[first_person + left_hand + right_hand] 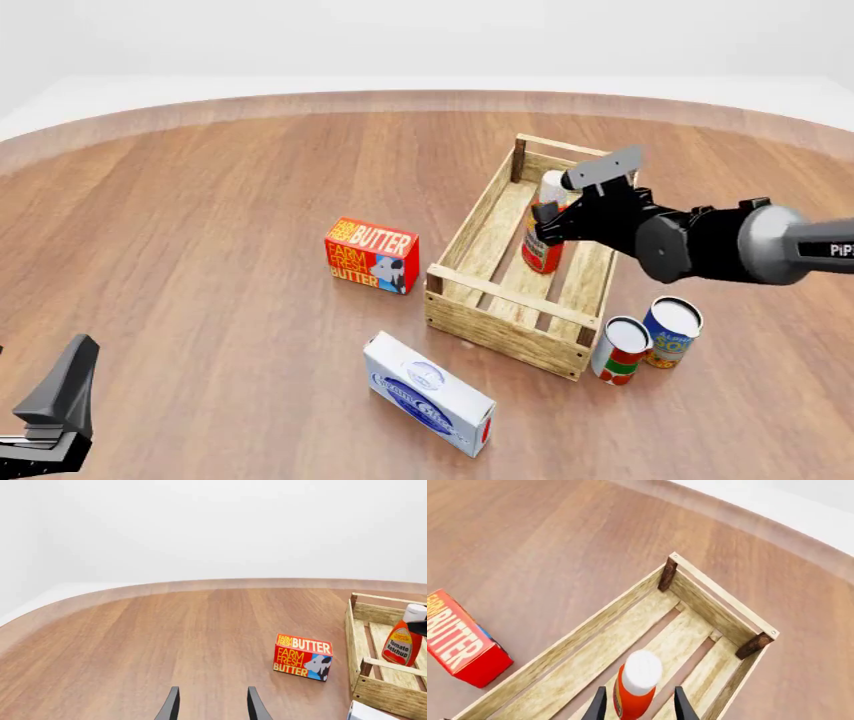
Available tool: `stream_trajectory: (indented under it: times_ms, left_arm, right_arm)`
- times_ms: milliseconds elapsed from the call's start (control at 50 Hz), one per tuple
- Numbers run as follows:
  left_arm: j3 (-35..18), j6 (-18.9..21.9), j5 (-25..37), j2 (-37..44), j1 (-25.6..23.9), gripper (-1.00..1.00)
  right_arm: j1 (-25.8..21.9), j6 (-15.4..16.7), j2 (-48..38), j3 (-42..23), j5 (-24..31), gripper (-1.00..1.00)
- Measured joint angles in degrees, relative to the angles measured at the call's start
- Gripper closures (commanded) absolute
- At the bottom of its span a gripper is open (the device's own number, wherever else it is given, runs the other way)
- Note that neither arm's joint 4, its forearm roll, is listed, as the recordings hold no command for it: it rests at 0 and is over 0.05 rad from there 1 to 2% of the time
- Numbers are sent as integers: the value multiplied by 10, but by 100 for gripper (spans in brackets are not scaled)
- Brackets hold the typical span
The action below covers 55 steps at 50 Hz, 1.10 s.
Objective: Pick up the ketchup, and put it in the wooden tray.
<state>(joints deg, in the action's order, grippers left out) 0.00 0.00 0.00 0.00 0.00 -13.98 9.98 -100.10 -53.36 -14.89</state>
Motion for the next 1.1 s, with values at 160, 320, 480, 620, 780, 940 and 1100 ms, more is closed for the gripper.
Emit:
stream_trajectory:
  times_ms: [160,320,480,620,780,940,1100]
  left_arm:
    - [0,0,0,0,0,-100]
    - [0,0,0,0,0,-100]
    - [0,0,0,0,0,-100]
    - [0,0,0,0,0,-100]
    - [0,0,0,0,0,-100]
    - [0,0,0,0,0,-100]
    - [0,0,0,0,0,-100]
  right_arm:
    - [-4,7,33,10,8,-100]
    - [-11,13,69,28,14,-100]
    - [-19,17,110,59,14,-100]
    - [-26,16,148,90,15,-100]
    - [-28,12,204,131,22,-100]
    - [-28,5,273,177,37,-100]
    - [-30,2,348,227,56,-100]
